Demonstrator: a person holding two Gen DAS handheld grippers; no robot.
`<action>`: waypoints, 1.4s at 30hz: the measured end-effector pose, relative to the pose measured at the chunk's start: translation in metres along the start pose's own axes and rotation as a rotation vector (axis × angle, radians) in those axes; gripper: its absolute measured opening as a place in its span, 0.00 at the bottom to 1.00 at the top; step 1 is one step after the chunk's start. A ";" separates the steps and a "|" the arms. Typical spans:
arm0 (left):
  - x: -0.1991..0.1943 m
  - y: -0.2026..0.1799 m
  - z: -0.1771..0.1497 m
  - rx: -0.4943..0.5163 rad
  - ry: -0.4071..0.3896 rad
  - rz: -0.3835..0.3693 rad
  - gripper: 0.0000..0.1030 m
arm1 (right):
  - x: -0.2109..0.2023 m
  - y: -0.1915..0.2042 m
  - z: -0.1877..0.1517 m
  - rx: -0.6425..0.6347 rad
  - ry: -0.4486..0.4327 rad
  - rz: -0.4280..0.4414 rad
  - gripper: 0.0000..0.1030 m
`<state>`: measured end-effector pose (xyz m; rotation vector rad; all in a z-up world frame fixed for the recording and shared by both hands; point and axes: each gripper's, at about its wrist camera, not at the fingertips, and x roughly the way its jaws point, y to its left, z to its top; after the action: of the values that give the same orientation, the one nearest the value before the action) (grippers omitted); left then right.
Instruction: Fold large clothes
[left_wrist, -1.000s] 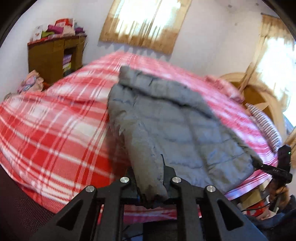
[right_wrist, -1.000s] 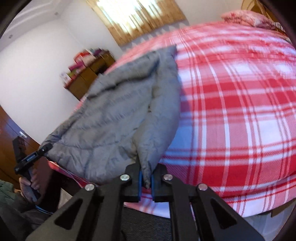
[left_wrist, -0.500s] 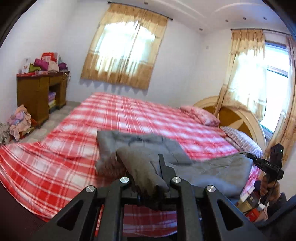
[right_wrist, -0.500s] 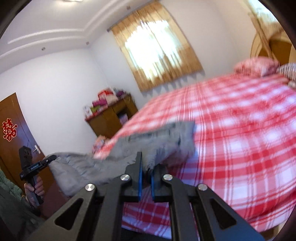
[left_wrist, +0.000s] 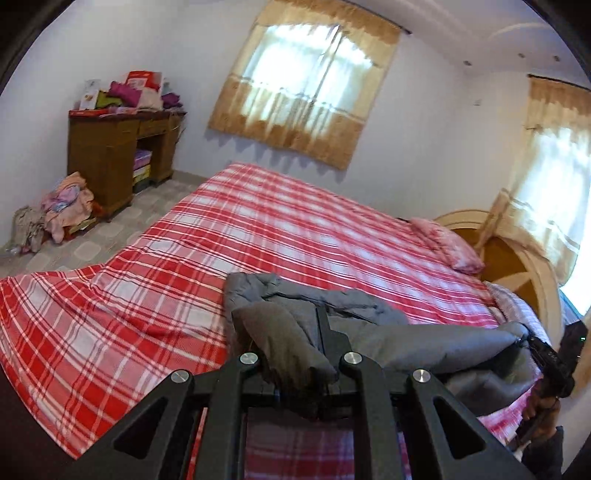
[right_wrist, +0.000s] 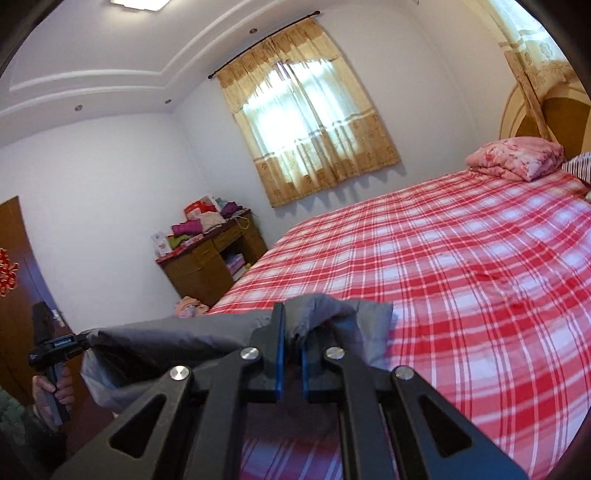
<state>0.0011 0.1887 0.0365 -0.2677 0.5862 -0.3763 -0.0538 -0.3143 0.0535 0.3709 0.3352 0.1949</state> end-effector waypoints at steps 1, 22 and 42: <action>0.011 0.001 0.004 -0.003 0.005 0.013 0.13 | 0.008 -0.003 0.002 0.001 0.003 -0.009 0.09; 0.273 0.054 0.034 -0.057 0.227 0.333 0.14 | 0.258 -0.075 -0.018 0.062 0.216 -0.278 0.09; 0.274 0.130 0.036 -0.476 0.224 -0.003 0.29 | 0.297 -0.109 -0.053 0.178 0.287 -0.274 0.30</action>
<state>0.2679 0.1963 -0.1129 -0.6885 0.8942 -0.2666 0.2161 -0.3233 -0.1192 0.4696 0.6838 -0.0526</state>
